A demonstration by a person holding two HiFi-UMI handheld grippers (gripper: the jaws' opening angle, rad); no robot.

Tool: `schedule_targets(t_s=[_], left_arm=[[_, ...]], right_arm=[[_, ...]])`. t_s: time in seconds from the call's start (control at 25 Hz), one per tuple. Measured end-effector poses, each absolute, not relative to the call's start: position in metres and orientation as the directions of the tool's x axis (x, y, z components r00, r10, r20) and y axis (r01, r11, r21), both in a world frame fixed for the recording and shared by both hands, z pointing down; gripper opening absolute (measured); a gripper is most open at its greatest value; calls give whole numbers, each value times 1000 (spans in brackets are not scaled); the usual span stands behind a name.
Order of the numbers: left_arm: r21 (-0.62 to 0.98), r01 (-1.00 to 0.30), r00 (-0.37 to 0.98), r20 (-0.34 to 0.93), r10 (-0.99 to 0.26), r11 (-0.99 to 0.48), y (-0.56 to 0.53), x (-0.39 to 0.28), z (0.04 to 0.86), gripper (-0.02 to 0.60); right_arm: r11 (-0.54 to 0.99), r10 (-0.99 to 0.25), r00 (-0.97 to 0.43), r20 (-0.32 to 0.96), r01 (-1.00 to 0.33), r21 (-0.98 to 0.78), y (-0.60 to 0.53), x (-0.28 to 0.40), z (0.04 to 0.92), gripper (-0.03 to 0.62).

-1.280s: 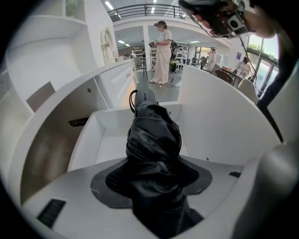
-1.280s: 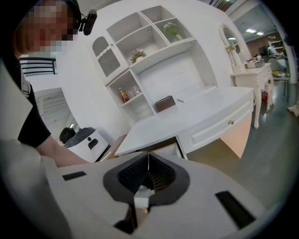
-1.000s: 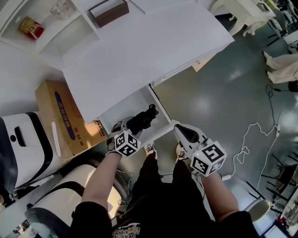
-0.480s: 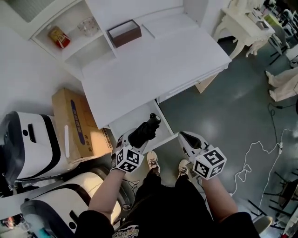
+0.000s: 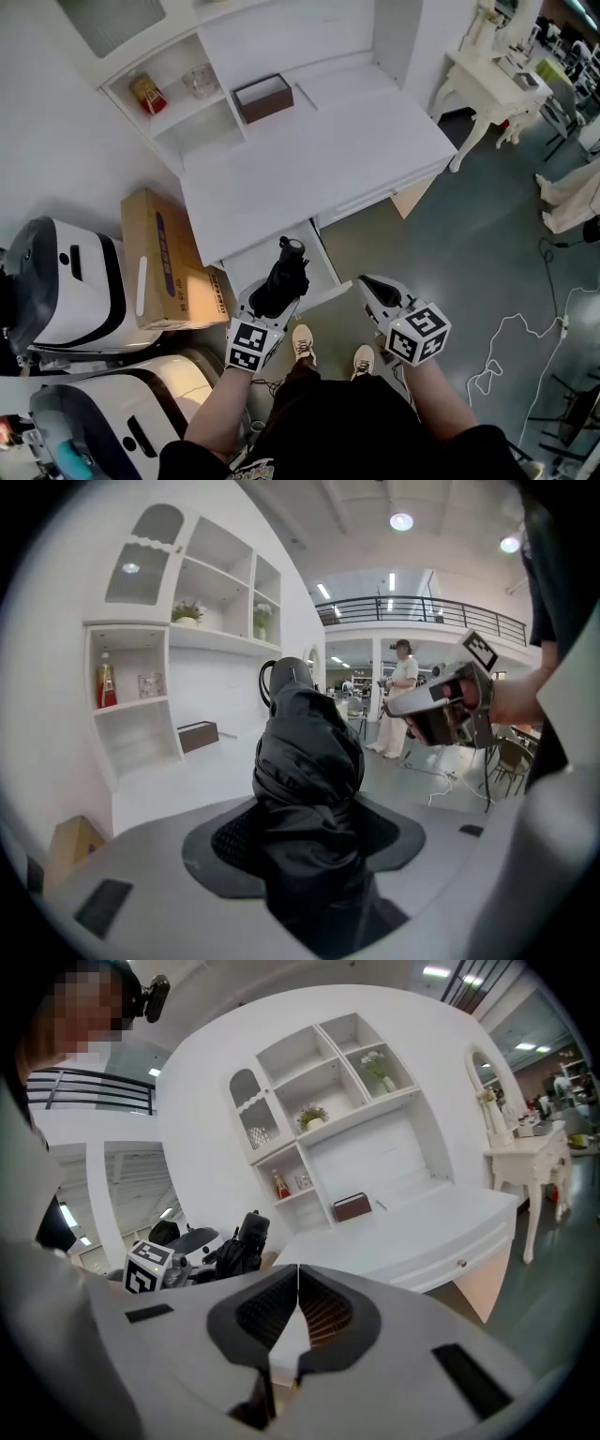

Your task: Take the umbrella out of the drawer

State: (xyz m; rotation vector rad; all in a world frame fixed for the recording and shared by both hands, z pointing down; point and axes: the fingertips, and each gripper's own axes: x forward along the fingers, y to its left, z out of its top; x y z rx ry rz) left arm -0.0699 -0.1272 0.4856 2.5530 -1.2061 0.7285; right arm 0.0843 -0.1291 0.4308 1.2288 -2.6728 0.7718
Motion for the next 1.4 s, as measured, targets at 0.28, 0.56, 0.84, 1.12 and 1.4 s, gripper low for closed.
schedule_targets(t_s=[0.28,0.56,0.84,1.12,1.4], left_arm=[[95,-836,521,450,-725,-541,-87,-46,452,267],[146,-882,465,414,-782,-447,-47,-28,431,267],[167,-915,404,382,-831,-368,-3,-8,416,267],[181,-933,358,389,-849,-310,31,-16,413,267],[189,-946,317,385,-867,-262,55,-51,411,267]], right_arm=[[612,-638,-725,260,-682,-401,-111,102,420,3],[683,-578,-785,221,-614,-395,-89,113,405,4],[741,-489,-844,222,-536,-405,-56,118,411,3],[753,-430,-868,249,-497,-431,-42,107,425,4],[766,-401,-879,259,-477,-431,-33,69,430,3]])
